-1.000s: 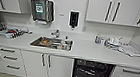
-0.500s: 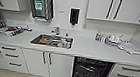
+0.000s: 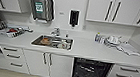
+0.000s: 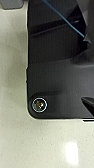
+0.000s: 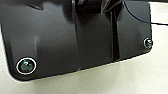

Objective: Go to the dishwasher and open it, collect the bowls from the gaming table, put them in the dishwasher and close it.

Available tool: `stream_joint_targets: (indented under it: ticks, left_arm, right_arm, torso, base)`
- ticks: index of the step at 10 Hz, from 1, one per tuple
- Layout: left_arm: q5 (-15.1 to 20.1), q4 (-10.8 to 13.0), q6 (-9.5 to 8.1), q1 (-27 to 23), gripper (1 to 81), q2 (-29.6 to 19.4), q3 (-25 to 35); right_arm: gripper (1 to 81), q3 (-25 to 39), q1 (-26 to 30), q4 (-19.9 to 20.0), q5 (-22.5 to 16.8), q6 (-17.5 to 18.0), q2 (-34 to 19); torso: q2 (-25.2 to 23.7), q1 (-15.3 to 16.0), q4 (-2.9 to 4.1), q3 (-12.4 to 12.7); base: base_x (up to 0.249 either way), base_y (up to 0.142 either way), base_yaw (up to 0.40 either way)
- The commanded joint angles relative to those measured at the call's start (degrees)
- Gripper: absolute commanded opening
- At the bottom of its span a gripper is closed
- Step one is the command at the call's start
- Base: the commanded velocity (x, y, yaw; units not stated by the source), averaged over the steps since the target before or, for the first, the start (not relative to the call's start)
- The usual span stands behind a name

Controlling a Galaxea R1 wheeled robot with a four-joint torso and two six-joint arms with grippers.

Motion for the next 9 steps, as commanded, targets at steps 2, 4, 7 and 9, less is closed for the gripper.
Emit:
stream_joint_targets:
  ticks: [2,4,7,9]
  left_arm:
    - [3.02,-0.46,0.31,-1.83,81.1,-0.19,-0.35]
    - [3.02,-0.46,0.31,-1.83,81.1,-0.19,-0.27]
    - [3.02,-0.46,0.31,-1.83,81.1,-0.19,-0.35]
    - [3.02,-0.46,0.31,-1.83,81.1,-0.28,-0.35]
  right_arm:
    - [81.1,0.36,2.39,-0.78,-3.10,-0.26,0.28]
    - [81.1,0.44,2.39,-0.78,-3.10,-0.26,0.28]
    - [81.1,0.53,2.39,-0.78,-3.19,-0.26,0.37]
    - [81.1,0.53,2.39,-0.87,-3.10,-0.34,0.29]
  torso:
    - [7.57,-4.90,0.00,4.59]
    - [11.68,-7.58,0.00,6.86]
    - [17.58,-11.46,0.00,10.12]
    - [21.51,-14.03,0.00,12.30]
  base:
    - [0.000,0.000,0.000]
    - [0.000,0.000,0.000]
    - [0.000,0.000,0.000]
    - [0.000,0.000,0.000]
